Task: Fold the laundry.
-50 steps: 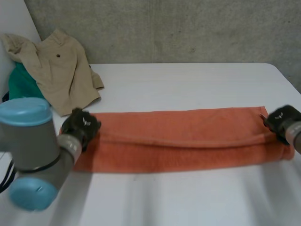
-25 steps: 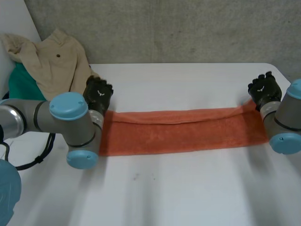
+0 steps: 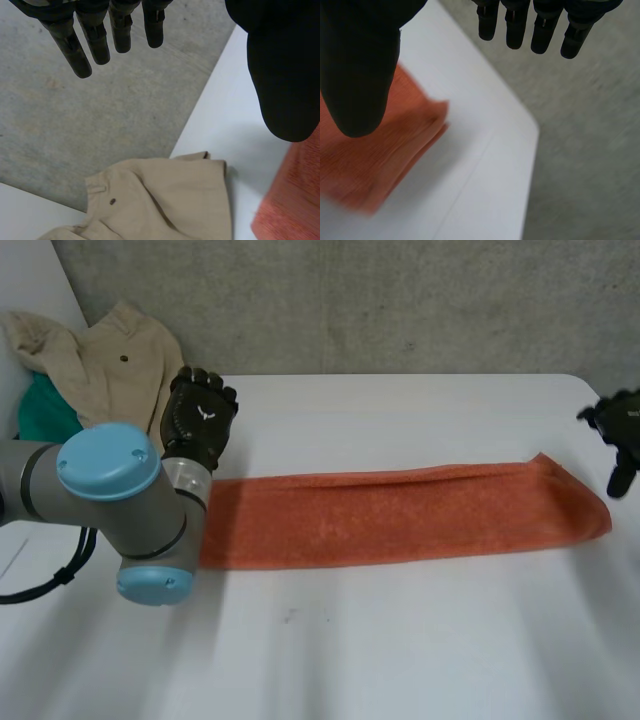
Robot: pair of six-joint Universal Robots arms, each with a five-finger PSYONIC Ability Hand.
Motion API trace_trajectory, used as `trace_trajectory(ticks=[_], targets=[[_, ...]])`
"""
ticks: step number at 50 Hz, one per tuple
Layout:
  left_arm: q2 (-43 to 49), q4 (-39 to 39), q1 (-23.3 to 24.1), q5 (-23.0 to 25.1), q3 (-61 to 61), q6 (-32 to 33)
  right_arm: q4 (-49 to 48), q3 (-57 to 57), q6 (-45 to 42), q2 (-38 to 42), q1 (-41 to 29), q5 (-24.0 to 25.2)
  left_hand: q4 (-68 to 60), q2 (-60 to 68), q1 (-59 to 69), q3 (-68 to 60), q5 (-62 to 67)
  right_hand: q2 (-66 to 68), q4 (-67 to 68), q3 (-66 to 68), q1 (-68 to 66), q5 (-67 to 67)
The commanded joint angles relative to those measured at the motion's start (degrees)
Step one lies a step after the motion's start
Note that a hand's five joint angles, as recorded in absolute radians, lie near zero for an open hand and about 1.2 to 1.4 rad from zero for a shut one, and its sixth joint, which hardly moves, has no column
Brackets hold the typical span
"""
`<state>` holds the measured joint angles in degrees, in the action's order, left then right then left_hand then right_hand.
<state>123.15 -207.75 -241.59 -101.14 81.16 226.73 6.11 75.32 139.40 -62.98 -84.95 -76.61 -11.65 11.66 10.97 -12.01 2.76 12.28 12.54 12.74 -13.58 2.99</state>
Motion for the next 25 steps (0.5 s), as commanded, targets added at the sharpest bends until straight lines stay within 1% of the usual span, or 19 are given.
trace_trajectory(ticks=[1,3,6,7,12,15,17,20,21,22,24,25], targets=[[0.95,0.06,-0.99,0.16,1.72,-1.64,1.45,5.45,-0.70,0.49,4.35,5.67,1.65,-1.66,-0.97,2.01,-2.76,8.72,8.47,8.27,-7.43,8.01],[1.57,0.15,-1.95,0.07,1.98,-2.61,-0.04,7.55,-1.14,0.66,5.75,8.73,1.65,-1.66,-0.97,2.01,-2.76,13.42,13.17,12.97,-12.13,12.71],[2.01,0.15,-2.66,0.07,2.68,-3.14,-2.67,9.40,-1.49,1.63,6.72,11.47,1.65,-1.66,-0.97,2.01,-2.76,13.45,13.19,12.99,-12.15,12.73],[2.01,0.15,-2.66,0.33,3.29,-3.31,-5.55,10.63,-1.67,2.50,7.16,12.78,1.65,-1.66,-0.97,2.01,-2.76,13.28,13.02,12.83,-11.98,12.57],[1.48,0.06,-2.40,0.33,4.53,-3.84,-13.83,11.69,-2.55,6.19,7.25,12.80,1.65,-1.66,-0.97,2.01,-2.76,13.45,13.19,12.99,-12.15,12.73],[0.87,0.06,-2.05,0.33,5.40,-4.19,-15.42,10.91,-2.81,8.82,7.34,12.88,1.65,-1.66,-0.97,2.01,-2.76,14.11,13.86,13.66,-12.82,13.40],[0.52,0.15,-1.96,0.33,5.76,-4.28,-15.60,10.38,-2.99,9.80,7.34,12.71,1.65,-1.66,-0.97,2.01,-2.76,17.29,17.03,16.84,-15.99,16.58],[-0.63,0.07,-1.61,0.33,6.55,-4.46,-15.60,9.15,-3.43,11.30,7.43,12.62,1.65,-1.66,-0.97,2.01,-2.76,38.61,38.35,38.16,-37.32,37.90],[-0.89,0.06,-1.60,0.33,6.90,-4.46,-15.69,8.62,-3.60,11.91,7.78,12.45,1.65,-1.66,-0.97,2.01,-2.76,59.49,59.24,59.04,-58.20,58.78],[-0.98,0.06,-1.60,0.33,6.99,-4.46,-15.87,8.36,-3.60,12.09,8.13,12.01,1.65,-1.66,-0.97,2.01,-2.76,67.64,67.38,67.18,-66.34,66.92],[-1.15,0.06,-1.52,0.33,7.25,-4.46,-15.95,7.92,-3.52,12.00,9.00,10.52,1.65,-1.66,-0.97,2.01,-2.76,67.72,67.46,67.26,-66.42,67.01],[-1.76,0.06,-1.52,0.33,7.51,-4.37,-16.39,8.26,-3.95,11.65,9.97,7.99,1.65,-1.66,-0.97,2.01,-2.76,67.72,67.46,67.26,-66.42,67.01]])
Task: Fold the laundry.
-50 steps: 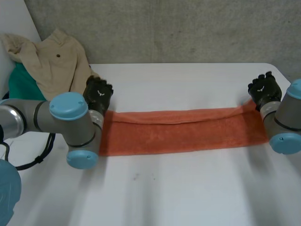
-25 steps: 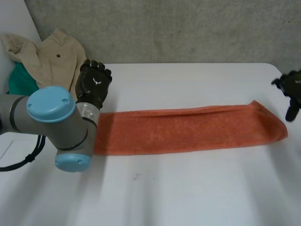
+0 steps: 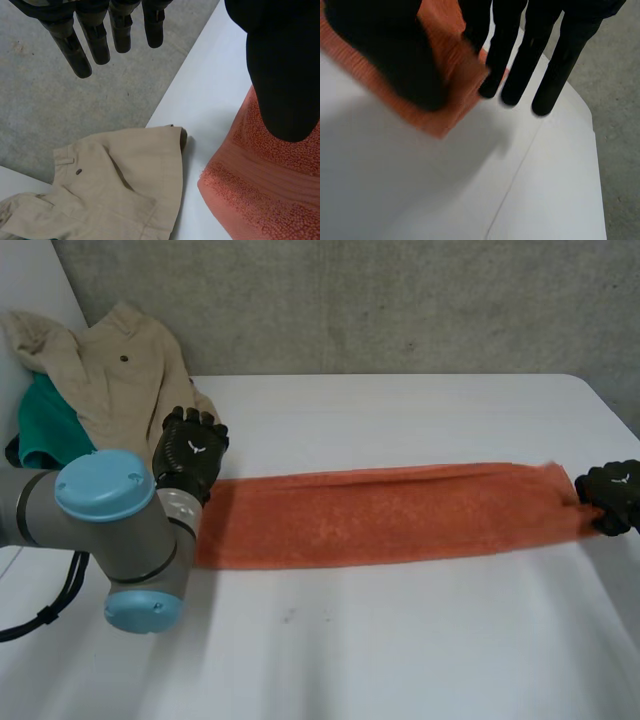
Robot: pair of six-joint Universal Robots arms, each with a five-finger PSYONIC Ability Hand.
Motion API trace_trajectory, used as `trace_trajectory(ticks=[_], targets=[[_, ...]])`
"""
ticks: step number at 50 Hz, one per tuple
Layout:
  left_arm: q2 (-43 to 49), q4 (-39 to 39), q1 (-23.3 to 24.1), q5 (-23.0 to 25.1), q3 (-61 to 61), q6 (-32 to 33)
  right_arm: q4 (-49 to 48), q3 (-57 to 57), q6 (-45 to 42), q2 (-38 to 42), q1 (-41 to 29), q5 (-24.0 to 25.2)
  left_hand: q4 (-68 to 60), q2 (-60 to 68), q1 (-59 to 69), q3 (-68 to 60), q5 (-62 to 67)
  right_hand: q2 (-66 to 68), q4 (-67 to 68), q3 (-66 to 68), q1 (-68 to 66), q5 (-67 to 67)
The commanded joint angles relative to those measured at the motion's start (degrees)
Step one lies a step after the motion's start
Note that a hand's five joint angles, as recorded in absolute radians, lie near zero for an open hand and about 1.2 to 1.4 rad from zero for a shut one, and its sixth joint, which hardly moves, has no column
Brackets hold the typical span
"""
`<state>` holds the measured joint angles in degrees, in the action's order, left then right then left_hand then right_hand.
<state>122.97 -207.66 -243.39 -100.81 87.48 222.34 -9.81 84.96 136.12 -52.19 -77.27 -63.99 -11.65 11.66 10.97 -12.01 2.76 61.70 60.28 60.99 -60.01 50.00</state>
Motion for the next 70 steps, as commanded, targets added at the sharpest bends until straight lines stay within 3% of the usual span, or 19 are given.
trace_trajectory(ticks=[1,7,16,23,28,33,37,41,42,43,44,45,50,56,58,64,67,70], targets=[[-1.94,-0.03,0.28,0.00,1.37,0.03,-0.65,-1.55,-0.86,0.69,2.74,-5.96,1.65,-1.66,-0.97,2.01,-2.76,18.30,19.72,19.01,-19.99,20.00],[-5.10,-0.03,0.02,0.00,3.31,-0.06,-1.70,-3.39,-5.15,-0.89,4.41,-13.52,1.65,-1.66,-0.97,2.01,-2.76,18.30,19.72,19.01,-19.99,20.00],[-10.47,-0.03,-0.42,0.00,7.09,-0.24,-3.89,-3.31,-10.88,-6.07,2.76,-14.23,1.65,-1.66,-0.97,2.01,-2.76,18.30,19.72,19.01,-19.99,20.00],[-14.60,0.06,-0.51,0.00,9.90,-3.66,-10.39,-1.55,-6.48,-10.64,-17.54,-12.83,1.65,-1.66,-0.97,2.01,-2.76,18.30,19.72,19.01,-19.99,20.00],[-16.79,0.06,-0.60,0.00,11.13,-5.42,-14.70,-0.14,-6.13,-11.70,-32.13,-8.62,1.65,-1.66,-0.97,2.01,-2.76,18.30,19.72,19.01,-19.99,20.00],[-17.59,0.06,-0.86,0.00,12.36,-5.60,-18.65,-0.84,-6.74,-6.63,-46.97,-3.35,1.65,-1.66,-0.97,2.01,-2.76,18.30,19.72,19.01,-19.99,20.00],[-17.50,0.06,-0.69,0.00,12.98,-5.69,-20.51,-3.12,-8.41,0.66,-54.27,-2.54,1.65,-1.66,-0.97,2.01,-2.76,18.30,19.72,19.01,-19.99,20.00],[-17.06,0.06,-0.25,0.00,13.33,-5.69,-19.29,-4.18,-11.48,5.16,-56.76,-2.98,1.65,-1.66,-0.97,2.01,-2.76,18.30,19.72,19.01,-19.99,20.00],[-16.89,0.06,-0.16,0.00,13.33,-5.69,-19.02,-4.19,-11.93,5.43,-56.76,-3.07,1.65,-1.66,-0.97,2.01,-2.76,16.36,17.78,17.07,-18.06,18.06],[-16.89,-0.03,-0.07,0.09,13.33,-5.69,-18.76,-3.92,-12.02,5.44,-56.67,-3.07,1.65,-1.66,-0.97,2.01,-2.76,1.85,3.27,2.56,-3.55,3.55],[-16.80,-0.03,0.02,0.09,13.24,-5.69,-18.67,-3.40,-12.02,5.00,-56.67,-3.24,1.65,-1.66,-0.97,2.01,-2.76,-16.61,-15.19,-15.90,14.92,-14.91],[-16.80,-0.03,0.19,0.00,12.98,-5.60,-18.40,-3.05,-11.67,4.04,-56.67,-3.59,1.65,-1.66,-0.97,2.01,-2.76,-51.70,-50.28,-50.99,50.01,-50.00],[-16.89,-0.21,1.42,0.00,11.14,-5.60,-16.30,-0.50,-6.33,-3.25,-52.20,-6.32,1.65,-1.66,-0.97,2.01,-2.76,-51.70,-50.28,-50.99,50.01,-50.00],[-16.19,-0.21,5.02,-0.17,7.89,-5.51,-5.34,3.28,11.50,-11.78,-42.63,-8.08,1.65,-1.66,-0.97,2.01,-2.76,-51.70,-50.28,-50.99,50.01,-50.00],[-15.75,-0.21,5.64,-0.17,7.53,-5.51,-2.33,4.16,13.20,-11.70,-40.42,-8.25,1.65,-1.66,-0.97,2.01,-2.76,-51.70,-50.28,-50.99,50.01,-50.00],[-14.43,-0.21,6.87,-0.09,7.18,-5.51,0.50,8.90,8.31,-10.13,-29.80,-8.61,1.65,-1.66,-0.97,2.01,-2.76,-51.70,-50.28,-50.99,50.01,-50.00],[-13.99,-0.21,7.40,-0.17,7.18,-5.51,1.02,9.44,3.64,-8.89,-27.41,-9.05,1.65,-1.66,-0.97,2.01,-2.76,-41.89,-40.47,-41.18,40.20,-40.19],[-13.72,-0.03,7.49,-0.17,7.35,-5.51,1.29,9.26,-0.24,-6.61,-26.61,-9.84,1.65,-1.66,-0.97,2.01,-2.76,-17.57,-16.15,-16.86,15.87,-15.87]])
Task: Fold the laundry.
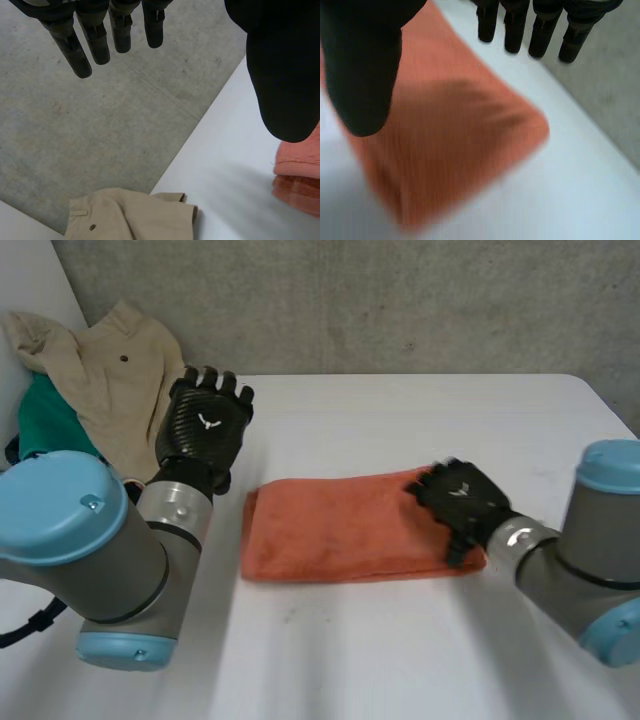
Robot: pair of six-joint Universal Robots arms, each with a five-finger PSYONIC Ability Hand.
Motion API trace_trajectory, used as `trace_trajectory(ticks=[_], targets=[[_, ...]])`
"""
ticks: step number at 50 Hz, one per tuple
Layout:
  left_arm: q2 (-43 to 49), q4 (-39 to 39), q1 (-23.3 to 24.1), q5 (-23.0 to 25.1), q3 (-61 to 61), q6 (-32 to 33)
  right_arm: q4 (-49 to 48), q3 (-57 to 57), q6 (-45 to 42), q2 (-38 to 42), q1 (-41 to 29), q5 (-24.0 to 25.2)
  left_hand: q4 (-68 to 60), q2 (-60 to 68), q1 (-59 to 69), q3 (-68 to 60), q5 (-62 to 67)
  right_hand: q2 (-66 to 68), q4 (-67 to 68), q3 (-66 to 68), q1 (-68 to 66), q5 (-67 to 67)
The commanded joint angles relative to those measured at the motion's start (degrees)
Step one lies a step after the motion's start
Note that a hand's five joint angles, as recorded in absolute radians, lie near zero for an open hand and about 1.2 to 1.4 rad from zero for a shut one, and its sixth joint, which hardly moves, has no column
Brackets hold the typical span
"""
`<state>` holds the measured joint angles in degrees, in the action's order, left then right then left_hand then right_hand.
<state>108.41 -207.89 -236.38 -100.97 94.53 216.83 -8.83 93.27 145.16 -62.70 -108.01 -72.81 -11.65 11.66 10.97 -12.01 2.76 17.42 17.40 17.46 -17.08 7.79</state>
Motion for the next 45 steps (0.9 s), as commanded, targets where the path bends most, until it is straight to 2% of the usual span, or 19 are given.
trace_trajectory(ticks=[1,2,8,17,20,25,28,32,35,40,41,45], targets=[[0.84,0.20,0.48,-0.02,0.39,-0.01,0.31,0.33,-9.11,4.60,4.12,-1.80,1.65,-1.66,-0.97,2.01,-2.76,50.13,50.14,50.08,-50.46,49.75],[0.84,0.20,0.48,-0.02,0.57,-0.01,0.22,-0.02,-9.02,4.61,4.12,-2.42,1.65,-1.66,-0.97,2.01,-2.76,61.18,61.20,61.14,-61.52,60.81],[-0.04,0.29,0.48,-0.11,1.19,-0.01,-0.48,-4.67,-5.86,4.34,3.07,-6.56,1.65,-1.66,-0.97,2.01,-2.76,62.58,62.60,62.54,-62.92,62.21],[-3.99,0.38,-1.18,-0.37,3.20,-0.18,-8.82,-11.00,-4.18,2.85,-14.49,-6.21,1.65,-1.66,-0.97,2.01,-2.76,62.58,62.60,62.54,-62.92,62.21],[-4.52,0.38,-2.24,-0.46,4.00,-0.18,-11.03,-11.27,-4.10,3.72,-18.11,-4.72,1.65,-1.66,-0.97,2.01,-2.76,62.58,62.60,62.54,-62.92,62.21],[-5.49,0.55,-3.83,-0.64,5.40,-1.58,-12.35,-11.62,-5.58,10.39,-26.27,2.13,1.65,-1.66,-0.97,2.01,-2.76,62.58,62.60,62.54,-62.92,62.21],[-5.49,0.73,-3.92,-0.64,5.49,-3.16,-12.26,-12.24,-5.33,11.46,-27.61,3.28,1.65,-1.66,-0.97,2.01,-2.76,62.58,62.60,62.54,-62.92,62.21],[-5.40,0.81,-4.09,-0.64,4.62,-6.06,-12.61,-12.06,-2.09,10.15,-27.17,2.50,1.65,-1.66,-0.97,2.01,-2.76,-3.98,-3.97,-4.02,3.65,-4.36],[-5.05,0.81,-3.57,-0.37,3.30,-8.26,-12.09,-11.63,5.12,6.46,-24.63,0.48,1.65,-1.66,-0.97,2.01,-2.76,-7.42,-7.40,-7.46,7.08,-7.79],[-2.07,1.60,-2.08,0.15,-0.56,-11.16,-9.11,-9.43,20.31,-0.39,-15.67,-0.93,1.61,-1.61,-0.93,1.97,-2.72,-7.42,-7.40,-7.46,7.08,-7.79],[-0.15,2.21,-0.50,0.94,-2.66,-12.39,-6.40,-9.34,25.12,-1.71,-13.22,-0.85,1.60,-1.61,-0.93,1.97,-2.71,-7.42,-7.40,-7.46,7.08,-7.79],[5.21,4.93,3.46,3.66,-8.37,-16.60,1.61,-11.44,33.42,-2.16,-9.25,-0.23,1.10,-1.11,-0.43,1.46,-2.21,-7.42,-7.40,-7.46,7.08,-7.79]])
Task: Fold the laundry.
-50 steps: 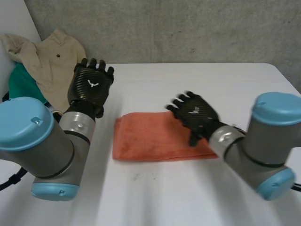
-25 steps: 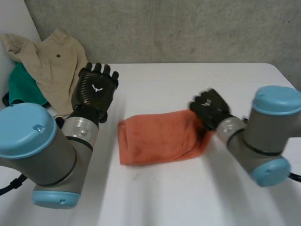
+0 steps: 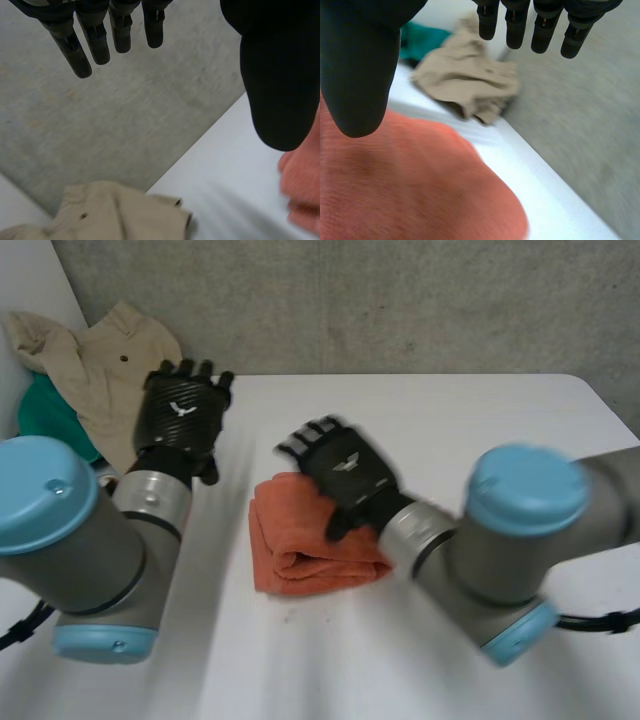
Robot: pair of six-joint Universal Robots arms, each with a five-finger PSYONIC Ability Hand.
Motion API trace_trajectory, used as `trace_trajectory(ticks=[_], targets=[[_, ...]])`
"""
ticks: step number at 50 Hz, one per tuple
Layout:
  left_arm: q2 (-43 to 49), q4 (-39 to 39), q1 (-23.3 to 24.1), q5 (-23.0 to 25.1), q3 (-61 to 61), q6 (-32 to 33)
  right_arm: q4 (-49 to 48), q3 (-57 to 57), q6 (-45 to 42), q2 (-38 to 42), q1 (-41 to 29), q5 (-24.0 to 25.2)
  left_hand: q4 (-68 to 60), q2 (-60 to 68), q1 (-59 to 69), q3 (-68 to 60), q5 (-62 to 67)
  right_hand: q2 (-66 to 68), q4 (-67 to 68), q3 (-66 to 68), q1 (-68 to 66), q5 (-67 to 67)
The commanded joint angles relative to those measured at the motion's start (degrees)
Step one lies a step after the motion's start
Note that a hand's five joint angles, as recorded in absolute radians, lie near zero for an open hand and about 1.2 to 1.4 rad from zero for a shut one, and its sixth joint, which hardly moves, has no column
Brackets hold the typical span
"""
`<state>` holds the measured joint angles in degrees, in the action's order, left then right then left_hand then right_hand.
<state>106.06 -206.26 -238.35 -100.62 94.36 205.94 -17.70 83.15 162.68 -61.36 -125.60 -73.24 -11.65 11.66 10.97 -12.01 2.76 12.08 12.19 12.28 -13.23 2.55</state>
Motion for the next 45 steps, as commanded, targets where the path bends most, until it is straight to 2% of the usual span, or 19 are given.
trace_trajectory(ticks=[1,7,10,14,17,19,23,27,31,34,40,45], targets=[[8.71,3.93,5.97,3.93,-9.35,-6.69,11.97,-1.84,16.96,-3.32,8.97,0.29,0.60,-0.60,0.08,0.96,-1.71,-2.08,-2.19,-2.28,3.23,-2.55],[17.93,11.12,7.55,6.84,-19.62,-13.37,19.53,-8.68,18.38,4.13,11.79,-0.05,-0.41,0.40,1.09,-0.05,-0.71,-2.08,-2.19,-2.28,3.23,-2.55],[21.19,15.43,7.64,6.57,-22.98,-13.64,21.56,-11.86,18.38,6.95,11.78,0.47,-0.92,0.91,1.60,-0.56,-0.20,-2.08,-2.19,-2.28,3.23,-2.55],[23.31,22.20,7.55,3.94,-24.75,-13.46,25.07,-16.34,18.38,10.65,11.61,4.07,-1.25,1.25,1.93,-0.89,0.14,-2.08,-2.19,-2.28,3.23,-2.55],[23.49,25.46,7.38,-0.01,-24.13,-12.76,26.57,-19.42,18.38,13.46,11.43,6.44,-1.26,1.25,1.93,-0.89,0.14,-2.08,-2.19,-2.28,3.23,-2.55],[23.40,26.60,7.29,-3.08,-22.91,-11.97,27.10,-21.09,18.29,15.39,10.91,6.53,-1.09,1.08,1.77,-0.73,-0.03,-2.08,-2.19,-2.28,3.23,-2.55],[23.14,27.14,7.11,-5.81,-20.10,-9.43,27.45,-22.32,15.32,18.29,8.72,6.45,-0.75,0.75,1.43,-0.39,-0.36,-2.08,-2.19,-2.28,3.23,-2.55],[23.14,26.53,7.20,-6.52,-17.98,-5.57,27.63,-22.50,9.18,19.87,7.92,3.65,-0.58,0.58,1.26,-0.22,-0.53,-0.84,-0.95,-1.04,2.00,-1.31],[22.96,26.43,7.20,-6.44,-17.80,-3.97,27.63,-22.94,3.72,20.32,7.57,-2.49,-0.08,0.08,0.76,0.28,-1.03,4.89,4.78,4.69,-3.73,4.42],[22.70,26.35,7.38,-6.17,-17.89,-3.97,27.63,-22.94,1.34,19.53,7.04,-4.79,0.09,-0.09,0.59,0.45,-1.20,4.90,4.79,4.70,-3.75,4.43],[18.58,25.47,8.17,-5.73,-18.16,-3.79,26.93,-21.10,2.29,13.47,6.42,-5.33,1.26,-1.27,-0.59,1.63,-2.38,4.73,4.62,4.53,-3.58,4.26],[12.95,23.98,7.64,-5.38,-17.63,-4.15,22.98,-14.52,8.96,6.80,6.86,-5.86,1.60,-1.61,-0.93,1.97,-2.72,1.54,1.43,1.34,-0.39,1.07]])
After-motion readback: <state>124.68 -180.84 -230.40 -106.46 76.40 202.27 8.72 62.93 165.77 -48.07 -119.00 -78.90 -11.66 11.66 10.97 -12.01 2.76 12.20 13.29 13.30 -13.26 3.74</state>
